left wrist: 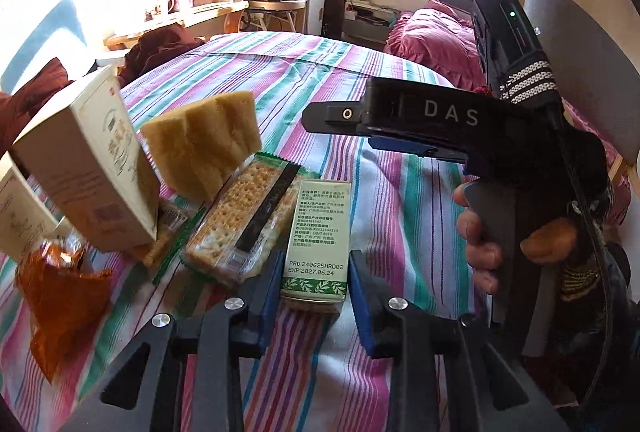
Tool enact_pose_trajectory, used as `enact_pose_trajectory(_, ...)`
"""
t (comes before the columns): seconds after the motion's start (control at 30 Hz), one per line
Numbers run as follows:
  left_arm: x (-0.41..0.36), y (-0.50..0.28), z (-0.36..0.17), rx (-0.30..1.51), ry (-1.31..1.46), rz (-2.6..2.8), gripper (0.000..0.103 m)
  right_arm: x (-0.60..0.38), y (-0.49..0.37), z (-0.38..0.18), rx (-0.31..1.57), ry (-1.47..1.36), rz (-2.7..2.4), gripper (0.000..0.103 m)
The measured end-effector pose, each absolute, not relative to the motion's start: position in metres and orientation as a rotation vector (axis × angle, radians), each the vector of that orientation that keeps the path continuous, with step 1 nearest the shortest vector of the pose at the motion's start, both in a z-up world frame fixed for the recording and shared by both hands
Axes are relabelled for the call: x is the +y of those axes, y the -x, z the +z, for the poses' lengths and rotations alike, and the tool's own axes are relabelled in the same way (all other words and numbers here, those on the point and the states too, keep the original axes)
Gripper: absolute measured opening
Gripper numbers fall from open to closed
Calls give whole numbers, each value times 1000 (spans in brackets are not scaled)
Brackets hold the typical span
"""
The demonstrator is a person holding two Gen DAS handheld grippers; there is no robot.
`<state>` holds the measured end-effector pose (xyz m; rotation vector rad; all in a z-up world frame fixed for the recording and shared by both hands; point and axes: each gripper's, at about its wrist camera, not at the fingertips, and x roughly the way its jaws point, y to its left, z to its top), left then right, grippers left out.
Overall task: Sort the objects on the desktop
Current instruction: 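Swing both tools back to the pile and grasp a small box with the left gripper, then grasp the cracker pack with the right gripper while the left holds the green-labelled box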
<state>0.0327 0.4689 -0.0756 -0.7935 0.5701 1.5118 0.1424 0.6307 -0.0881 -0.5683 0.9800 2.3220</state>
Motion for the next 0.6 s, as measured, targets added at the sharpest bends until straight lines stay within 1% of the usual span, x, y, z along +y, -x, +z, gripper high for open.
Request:
enact_pose_trajectory(0.13,429,-31,-70,500,811,1590,30,627,-133,-89,966,613,2351,86)
enact_pose_trajectory(0.4,343,-12,-70,372,900,1762,30,611,-93,-89,817,773,2416,87)
enact_pose_trajectory(0.6,287,-1,-72,266,964,1858,30,602,-66,-90,774,884,2463,86)
